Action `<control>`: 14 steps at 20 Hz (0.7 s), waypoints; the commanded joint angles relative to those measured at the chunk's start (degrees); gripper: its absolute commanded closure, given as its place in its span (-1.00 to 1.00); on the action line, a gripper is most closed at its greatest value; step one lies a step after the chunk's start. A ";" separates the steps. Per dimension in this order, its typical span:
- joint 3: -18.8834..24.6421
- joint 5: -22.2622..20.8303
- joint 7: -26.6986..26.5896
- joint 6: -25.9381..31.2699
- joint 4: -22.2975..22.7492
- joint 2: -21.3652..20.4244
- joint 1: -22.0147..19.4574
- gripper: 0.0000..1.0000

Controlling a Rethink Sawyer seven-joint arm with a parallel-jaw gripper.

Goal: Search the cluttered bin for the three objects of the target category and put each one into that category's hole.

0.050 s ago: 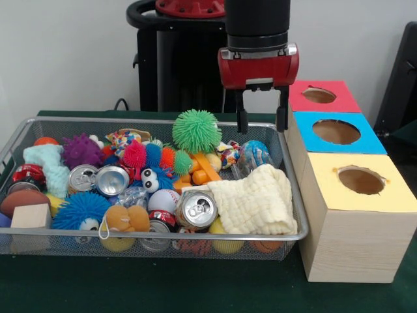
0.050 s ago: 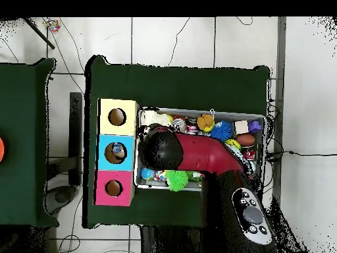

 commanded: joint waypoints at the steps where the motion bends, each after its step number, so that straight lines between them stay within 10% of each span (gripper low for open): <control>1: 4.72 -2.74 -1.09 2.22 3.04 -0.30 -1.26 -1.00; 14: 6.79 -3.50 -0.71 2.02 2.00 1.47 -1.79 -1.00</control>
